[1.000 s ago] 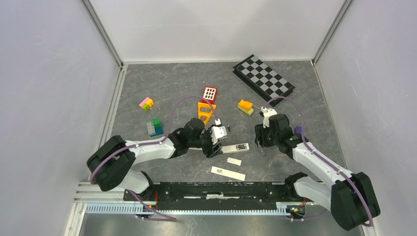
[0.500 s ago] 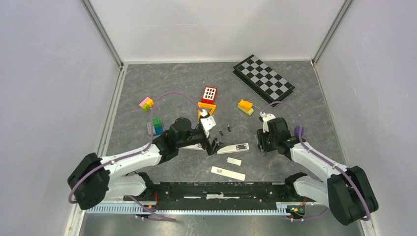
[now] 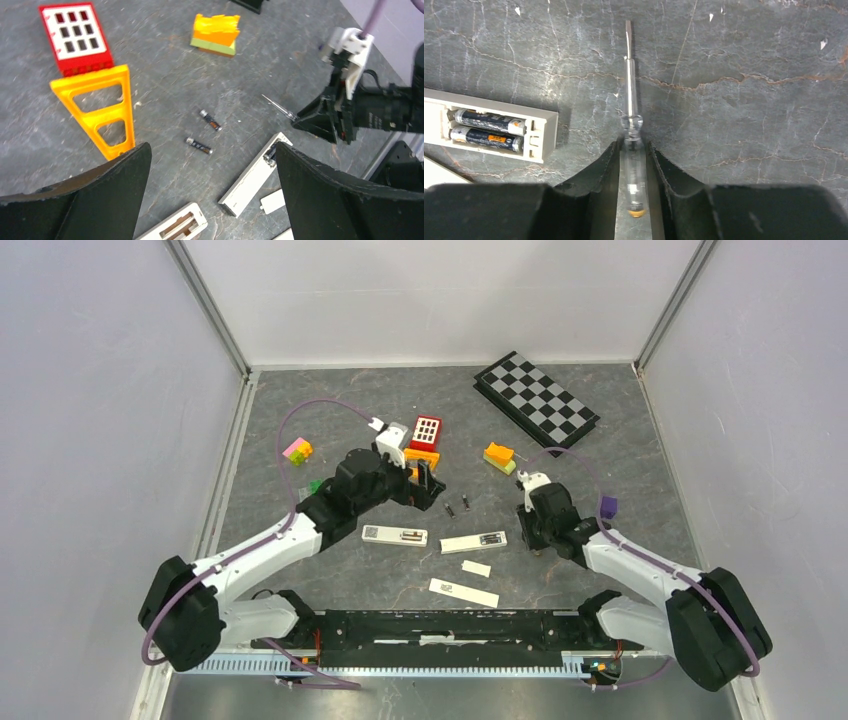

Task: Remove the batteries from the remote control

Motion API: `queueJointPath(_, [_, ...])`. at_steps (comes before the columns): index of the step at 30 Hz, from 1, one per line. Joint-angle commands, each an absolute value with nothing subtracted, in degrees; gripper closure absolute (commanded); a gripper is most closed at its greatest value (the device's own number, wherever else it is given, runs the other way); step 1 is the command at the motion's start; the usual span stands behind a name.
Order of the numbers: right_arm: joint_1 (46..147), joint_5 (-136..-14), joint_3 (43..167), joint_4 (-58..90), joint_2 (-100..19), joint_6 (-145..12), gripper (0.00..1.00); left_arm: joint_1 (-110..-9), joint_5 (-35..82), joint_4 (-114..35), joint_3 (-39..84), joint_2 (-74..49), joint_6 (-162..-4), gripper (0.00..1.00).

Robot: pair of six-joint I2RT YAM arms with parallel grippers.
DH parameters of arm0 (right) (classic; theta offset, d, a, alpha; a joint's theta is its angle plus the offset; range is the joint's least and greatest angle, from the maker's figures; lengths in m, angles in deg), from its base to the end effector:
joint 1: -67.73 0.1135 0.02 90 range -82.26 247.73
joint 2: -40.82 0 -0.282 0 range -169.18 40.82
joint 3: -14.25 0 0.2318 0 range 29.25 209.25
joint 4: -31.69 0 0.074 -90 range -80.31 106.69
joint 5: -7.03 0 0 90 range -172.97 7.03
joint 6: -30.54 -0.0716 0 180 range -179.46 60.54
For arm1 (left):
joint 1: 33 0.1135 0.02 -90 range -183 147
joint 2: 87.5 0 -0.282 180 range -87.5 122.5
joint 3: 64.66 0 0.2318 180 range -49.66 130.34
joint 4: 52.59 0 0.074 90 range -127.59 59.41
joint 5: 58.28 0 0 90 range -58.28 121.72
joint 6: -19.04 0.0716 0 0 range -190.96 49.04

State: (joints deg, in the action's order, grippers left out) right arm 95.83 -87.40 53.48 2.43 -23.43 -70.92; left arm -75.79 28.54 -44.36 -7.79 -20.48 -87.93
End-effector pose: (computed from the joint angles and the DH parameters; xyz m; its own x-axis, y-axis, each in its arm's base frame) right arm 0.1723 0.0858 0.1514 -0.7873 -0.1958 -0.5846 -0.2790 0.9588 0.0545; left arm 0.2000 -0.1905 0.2864 -0.4306 0.0015 -0.9026 0.6181 0.7291 -0.2937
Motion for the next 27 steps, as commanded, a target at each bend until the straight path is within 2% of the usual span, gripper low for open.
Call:
queueJointPath(1, [98.57,-91.71,51.59,-0.76,-26.29,-73.21,0.71,-72.95,26.27,-40.39,-6.56,-20.55,-94.95,0.00])
queueJointPath(5, [100.11,-94.80,51.93,-2.16,-26.72,-73.65,0.76,-71.45,26.11,-38.72,-6.43,-20.92,-94.95,0.00])
queueJointPath(11, [100.33,-92.31,53.45,-1.87,-24.89,-71.53,1.00,-70.53,23.83,-38.12,-5.96,-19.85,-96.68,0.00])
queueJointPath(17, [100.38,-89.53,55.28,1.33,-18.06,-70.56,1.00,-70.37,21.24,-37.95,-5.03,-17.94,-97.43,0.00])
queueJointPath(23, [100.62,-78.71,53.01,11.35,-11.66,-68.81,1.00,-70.27,19.59,-38.19,-3.40,-15.46,-99.79,0.00])
queueJointPath(27, [104.80,-78.54,49.92,17.47,-6.63,-63.18,1.00,-70.14,17.59,-30.87,2.41,-10.37,-99.87,0.00])
